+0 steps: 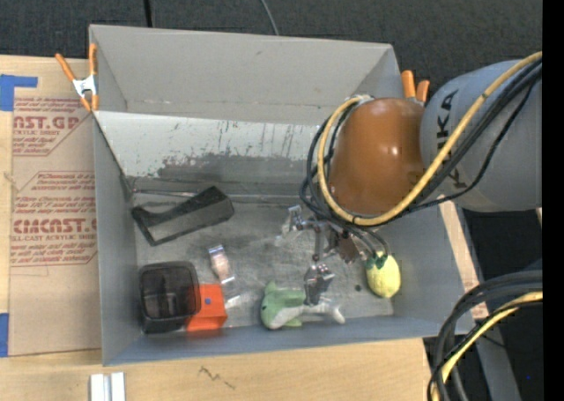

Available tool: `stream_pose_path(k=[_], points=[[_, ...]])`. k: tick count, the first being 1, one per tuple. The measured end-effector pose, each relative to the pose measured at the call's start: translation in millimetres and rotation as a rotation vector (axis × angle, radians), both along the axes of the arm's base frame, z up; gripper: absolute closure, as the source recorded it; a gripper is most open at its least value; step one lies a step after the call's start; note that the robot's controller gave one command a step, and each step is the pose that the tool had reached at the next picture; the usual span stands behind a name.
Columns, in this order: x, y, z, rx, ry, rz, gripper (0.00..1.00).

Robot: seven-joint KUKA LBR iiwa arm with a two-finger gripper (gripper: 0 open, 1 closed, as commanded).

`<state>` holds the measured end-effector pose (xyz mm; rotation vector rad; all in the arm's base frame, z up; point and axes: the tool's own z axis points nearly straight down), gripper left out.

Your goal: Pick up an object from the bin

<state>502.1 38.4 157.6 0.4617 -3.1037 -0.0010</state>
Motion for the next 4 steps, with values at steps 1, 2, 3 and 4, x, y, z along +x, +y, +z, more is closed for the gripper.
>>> stream_pose_path(k=[1, 2, 3, 4], points=[[-3.5, 32, -46, 0.002, -0.012, 0.055, 0.00], [-12.8, 109, -56, -0.003, -0.012, 0.296, 1.00], [-15.0, 111, -57, 0.000, -0.007, 0.297, 0.00], [-15.0, 111, -57, 0.000, -0.007, 0.298, 0.00]])
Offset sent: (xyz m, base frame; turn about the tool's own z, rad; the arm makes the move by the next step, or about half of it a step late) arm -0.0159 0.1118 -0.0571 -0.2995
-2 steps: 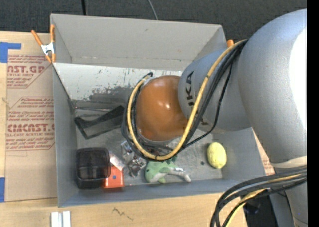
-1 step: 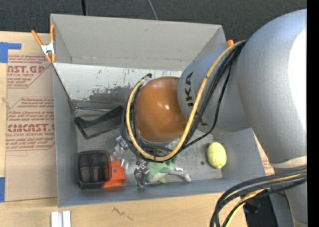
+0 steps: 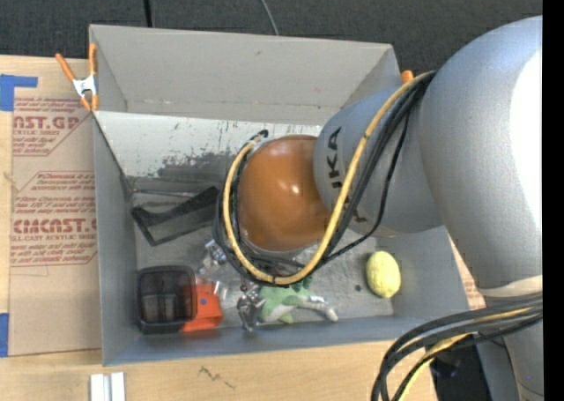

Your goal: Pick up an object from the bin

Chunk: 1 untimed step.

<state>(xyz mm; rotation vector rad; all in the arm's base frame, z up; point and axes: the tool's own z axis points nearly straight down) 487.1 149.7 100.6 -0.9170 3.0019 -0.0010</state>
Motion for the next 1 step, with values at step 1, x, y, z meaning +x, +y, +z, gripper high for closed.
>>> stream_pose_path(k=[1], points=[[3.5, 15.6, -2.2, -0.002, -0.015, 0.107, 0.00]])
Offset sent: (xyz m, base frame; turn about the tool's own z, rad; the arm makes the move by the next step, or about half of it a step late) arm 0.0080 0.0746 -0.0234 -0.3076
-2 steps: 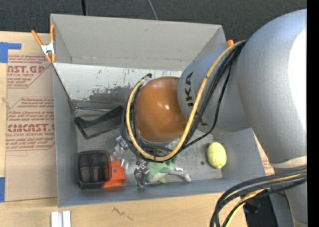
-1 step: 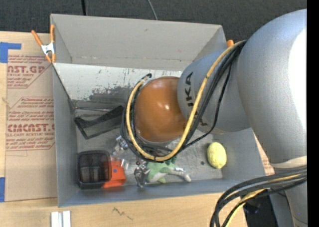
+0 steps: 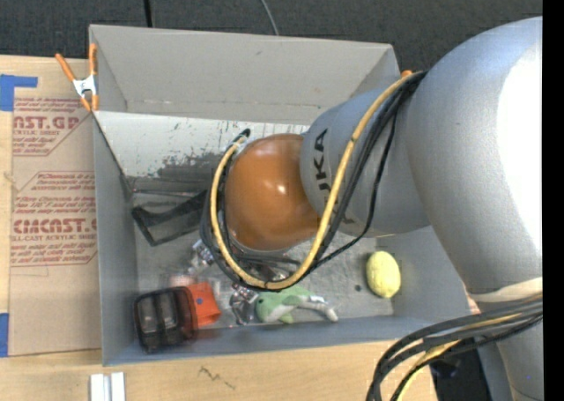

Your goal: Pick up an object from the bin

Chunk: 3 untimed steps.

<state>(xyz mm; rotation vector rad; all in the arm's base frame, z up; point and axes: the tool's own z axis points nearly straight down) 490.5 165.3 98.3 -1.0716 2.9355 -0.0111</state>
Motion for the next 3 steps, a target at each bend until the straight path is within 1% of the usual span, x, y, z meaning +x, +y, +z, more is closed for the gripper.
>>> stream_pose_path(k=[1, 2, 3], points=[[11.4, 41, -11, -0.003, -0.008, 0.202, 0.00], [12.5, 51, -13, 0.019, -0.045, 0.356, 1.00], [12.6, 48, -13, 0.019, -0.049, 0.374, 1.00]])
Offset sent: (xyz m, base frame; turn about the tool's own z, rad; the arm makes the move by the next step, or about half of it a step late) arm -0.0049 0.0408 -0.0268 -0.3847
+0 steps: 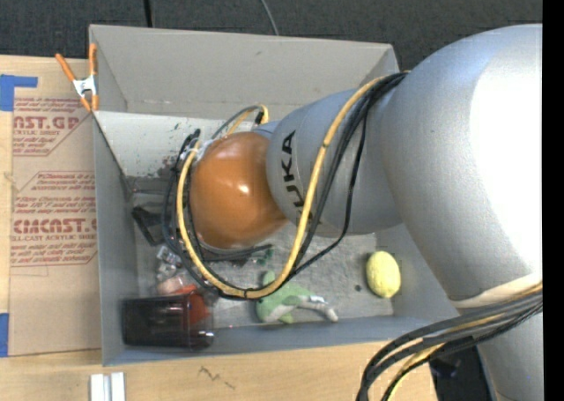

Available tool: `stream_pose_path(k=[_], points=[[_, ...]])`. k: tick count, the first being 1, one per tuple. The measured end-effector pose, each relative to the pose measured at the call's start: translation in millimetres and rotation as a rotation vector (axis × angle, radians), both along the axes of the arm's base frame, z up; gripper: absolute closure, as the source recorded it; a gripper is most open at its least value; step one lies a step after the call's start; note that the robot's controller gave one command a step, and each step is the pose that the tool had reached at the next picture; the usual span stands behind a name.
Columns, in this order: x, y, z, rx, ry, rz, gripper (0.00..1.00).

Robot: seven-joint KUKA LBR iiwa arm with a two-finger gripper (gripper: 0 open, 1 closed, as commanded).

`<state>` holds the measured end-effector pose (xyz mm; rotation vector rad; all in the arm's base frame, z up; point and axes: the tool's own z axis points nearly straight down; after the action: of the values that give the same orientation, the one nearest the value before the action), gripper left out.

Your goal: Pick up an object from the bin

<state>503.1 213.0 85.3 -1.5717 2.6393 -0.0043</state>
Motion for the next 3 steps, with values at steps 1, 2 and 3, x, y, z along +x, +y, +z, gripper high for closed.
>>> stream_pose_path(k=[1, 2, 3], points=[[2.0, 3, -1, -0.008, 0.009, -0.015, 1.00], [-9.5, 8, 25, -0.015, 0.022, -0.021, 1.00], [-9.9, 0, 35, -0.021, 0.037, -0.019, 1.00]])
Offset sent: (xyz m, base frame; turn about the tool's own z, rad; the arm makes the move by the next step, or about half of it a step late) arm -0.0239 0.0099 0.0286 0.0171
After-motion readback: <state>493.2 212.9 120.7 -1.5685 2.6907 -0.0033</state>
